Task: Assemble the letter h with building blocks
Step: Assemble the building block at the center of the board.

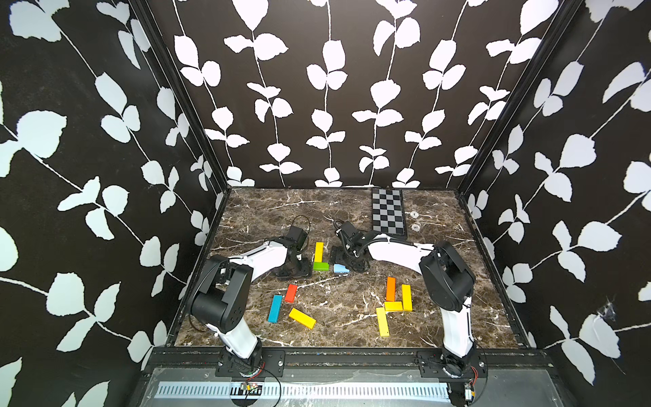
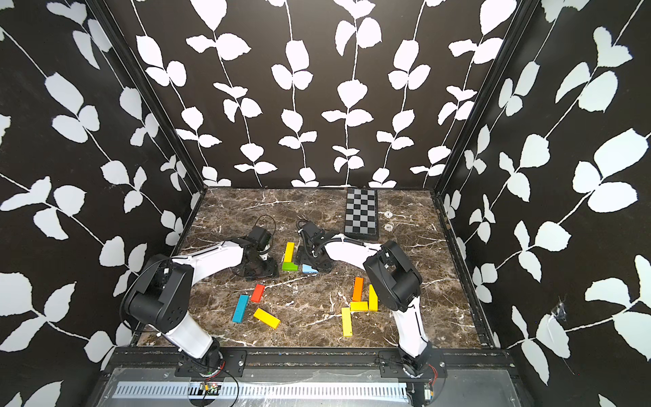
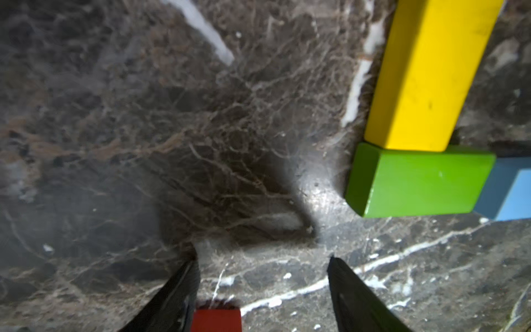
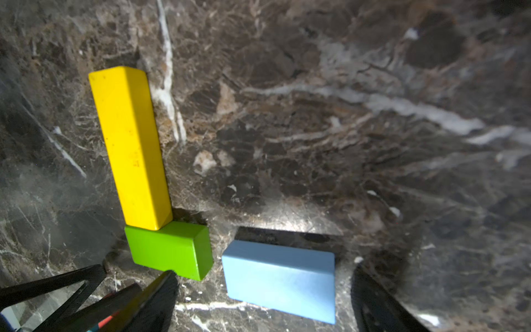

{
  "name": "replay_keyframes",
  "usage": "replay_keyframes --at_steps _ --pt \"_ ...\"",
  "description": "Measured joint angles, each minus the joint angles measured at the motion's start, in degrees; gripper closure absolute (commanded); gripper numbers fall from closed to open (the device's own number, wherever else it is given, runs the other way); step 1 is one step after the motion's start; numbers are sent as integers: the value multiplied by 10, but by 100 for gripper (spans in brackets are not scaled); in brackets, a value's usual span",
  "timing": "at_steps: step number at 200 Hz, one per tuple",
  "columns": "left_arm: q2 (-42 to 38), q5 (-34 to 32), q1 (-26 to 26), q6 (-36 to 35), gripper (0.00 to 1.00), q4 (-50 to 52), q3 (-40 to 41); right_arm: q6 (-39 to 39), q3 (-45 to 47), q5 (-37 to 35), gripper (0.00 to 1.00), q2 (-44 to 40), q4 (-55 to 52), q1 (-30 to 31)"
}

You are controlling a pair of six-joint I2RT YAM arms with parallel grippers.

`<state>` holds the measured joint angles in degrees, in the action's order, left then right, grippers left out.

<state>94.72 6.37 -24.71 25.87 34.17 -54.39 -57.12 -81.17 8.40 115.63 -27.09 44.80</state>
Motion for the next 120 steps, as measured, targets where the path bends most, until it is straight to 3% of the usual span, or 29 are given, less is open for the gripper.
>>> replay_keyframes --at_steps 120 --pt "24 2 0 0 25 -5 -26 -36 0 25 13 0 14 12"
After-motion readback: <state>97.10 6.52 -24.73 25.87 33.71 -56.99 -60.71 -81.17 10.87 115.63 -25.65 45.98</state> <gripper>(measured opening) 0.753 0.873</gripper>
